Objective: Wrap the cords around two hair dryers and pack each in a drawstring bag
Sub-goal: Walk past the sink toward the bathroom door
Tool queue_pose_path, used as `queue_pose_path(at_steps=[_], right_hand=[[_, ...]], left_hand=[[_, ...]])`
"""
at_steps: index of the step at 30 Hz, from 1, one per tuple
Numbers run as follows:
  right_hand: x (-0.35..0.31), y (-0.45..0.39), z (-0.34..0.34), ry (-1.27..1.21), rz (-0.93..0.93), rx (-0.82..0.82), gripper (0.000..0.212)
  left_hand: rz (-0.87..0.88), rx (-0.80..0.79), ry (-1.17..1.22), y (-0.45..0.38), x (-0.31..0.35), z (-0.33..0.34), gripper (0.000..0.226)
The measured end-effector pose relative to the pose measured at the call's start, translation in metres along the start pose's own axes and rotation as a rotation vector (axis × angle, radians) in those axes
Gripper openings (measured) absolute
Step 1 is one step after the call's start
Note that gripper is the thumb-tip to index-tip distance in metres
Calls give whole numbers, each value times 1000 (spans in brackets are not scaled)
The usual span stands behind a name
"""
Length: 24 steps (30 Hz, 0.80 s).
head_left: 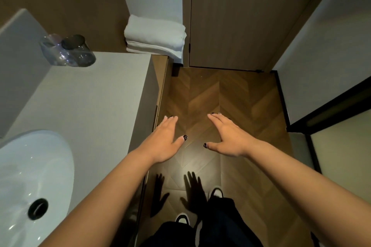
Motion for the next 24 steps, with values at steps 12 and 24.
queue_pose_path(at_steps=[12,24], right_hand=[[75,-96,-138,75,-81,-83,89],[95,-192,-253,158,-233,-148,81]], left_hand=[[-133,94,197,-120,41,-74,72],[-225,233,360,-217,64,-152,73]])
Point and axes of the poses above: each hand's wrist, its own y-axis away from the middle knuckle, its own z-axis out of the palm, x = y × z, the point moved 4 cm from there along -y, towards the middle knuckle, and after that the axes turned 14 degrees about -x, right-handed, at the moved point
